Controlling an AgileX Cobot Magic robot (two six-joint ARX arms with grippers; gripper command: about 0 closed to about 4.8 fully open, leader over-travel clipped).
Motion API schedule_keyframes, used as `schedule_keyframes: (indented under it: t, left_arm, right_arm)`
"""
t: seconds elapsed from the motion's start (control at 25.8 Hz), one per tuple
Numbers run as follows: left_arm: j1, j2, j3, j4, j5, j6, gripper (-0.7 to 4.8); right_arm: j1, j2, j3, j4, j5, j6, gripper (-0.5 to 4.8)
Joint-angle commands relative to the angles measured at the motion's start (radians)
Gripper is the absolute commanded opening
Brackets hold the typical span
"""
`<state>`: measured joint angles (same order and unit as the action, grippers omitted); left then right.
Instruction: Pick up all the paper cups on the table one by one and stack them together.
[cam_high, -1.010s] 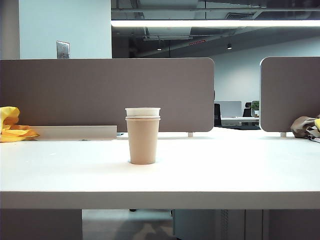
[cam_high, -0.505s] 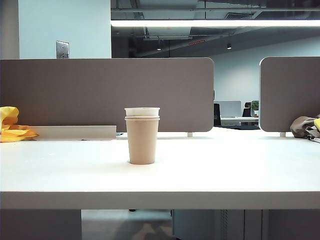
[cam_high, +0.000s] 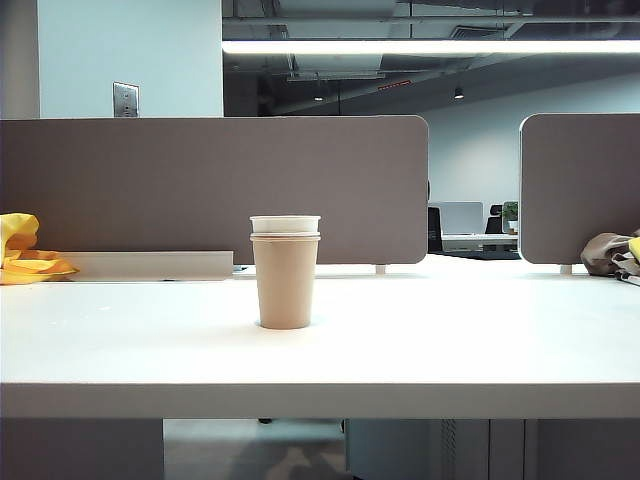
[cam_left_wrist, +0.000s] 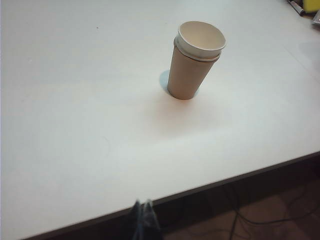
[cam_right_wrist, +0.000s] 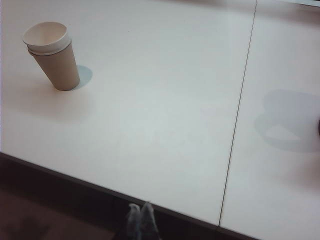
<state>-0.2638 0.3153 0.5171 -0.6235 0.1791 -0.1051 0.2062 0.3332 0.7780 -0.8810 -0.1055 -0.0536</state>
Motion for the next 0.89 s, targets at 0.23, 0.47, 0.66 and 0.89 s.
schedule_keyframes:
  t: [0.23, 0.47, 0.66, 0.89]
  left_arm:
    - [0.001, -0.001, 0.002, 0.011, 0.0, 0.0, -0.06]
    - [0.001, 0.0, 0.002, 0.098, -0.043, 0.116, -0.06]
    - [0.002, 0.0, -0.034, 0.173, -0.125, 0.291, -0.06]
    - [0.001, 0.0, -0.175, 0.298, -0.144, 0.22, -0.06]
  right_arm:
    - [0.0, -0.002, -0.003, 0.048, -0.002, -0.043, -0.05]
    - [0.0, -0.002, -0.191, 0.383, -0.012, -0.054, -0.05]
    - [0.001, -0.002, -0.333, 0.587, -0.012, -0.051, -0.05]
    - [0.001, -0.002, -0.427, 0.718, -0.053, -0.051, -0.05]
